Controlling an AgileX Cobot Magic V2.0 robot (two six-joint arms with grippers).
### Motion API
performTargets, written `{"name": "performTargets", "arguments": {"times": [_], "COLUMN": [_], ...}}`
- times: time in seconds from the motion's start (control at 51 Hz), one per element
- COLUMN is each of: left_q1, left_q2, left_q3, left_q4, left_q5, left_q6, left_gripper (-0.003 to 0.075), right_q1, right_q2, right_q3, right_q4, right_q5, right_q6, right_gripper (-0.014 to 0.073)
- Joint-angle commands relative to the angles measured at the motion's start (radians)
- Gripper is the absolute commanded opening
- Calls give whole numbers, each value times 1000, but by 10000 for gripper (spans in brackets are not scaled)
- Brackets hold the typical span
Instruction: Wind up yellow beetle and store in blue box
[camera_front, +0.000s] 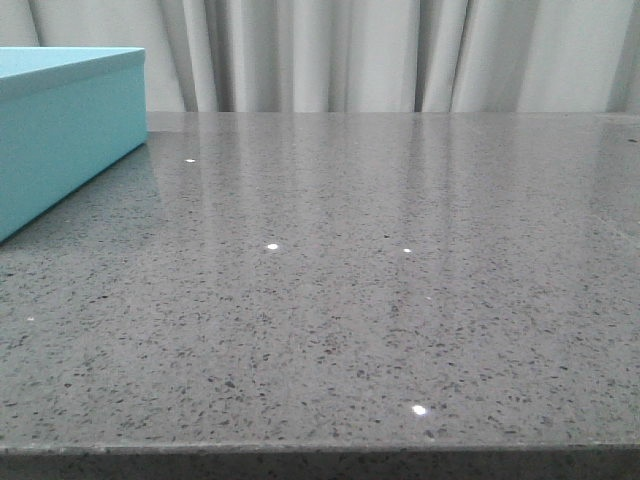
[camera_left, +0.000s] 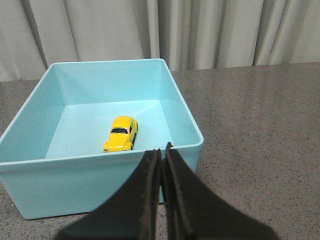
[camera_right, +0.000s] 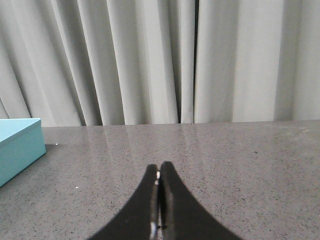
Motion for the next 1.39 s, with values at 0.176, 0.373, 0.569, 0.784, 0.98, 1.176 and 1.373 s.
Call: {"name": "performTargets", "arguments": {"times": [0.176, 0.373, 0.569, 0.784, 0.98, 1.176, 1.373], "left_q1": [-8, -8, -8, -8, -8, -8, 36], "left_q2": [-29, -29, -29, -29, -29, -29, -29], "left_q3": [-5, -5, -5, -5, 48, 171, 354], "left_q4": [-17, -17, -17, -17, -17, 40, 74], "left_q5": [-82, -82, -82, -82, -88, -280, -653], "left_q6": [1, 1, 1, 1, 1, 1, 1], "left_gripper": [-20, -20, -20, -20, -20, -20, -20], "right_q1": [-4, -4, -4, -4, -4, -4, -4], "right_q2": [-15, -15, -15, -15, -15, -15, -15], "right_q3": [-13, -13, -13, -13, -13, -13, -13], "right_q4": [-24, -24, -24, -24, -24, -24, -24], "right_q5": [-86, -86, -86, -86, -86, -86, -86], "right_q6": [-10, -10, -10, -10, -10, -10, -10], "right_gripper": [-35, -35, -35, -35, -35, -35, -35]}}
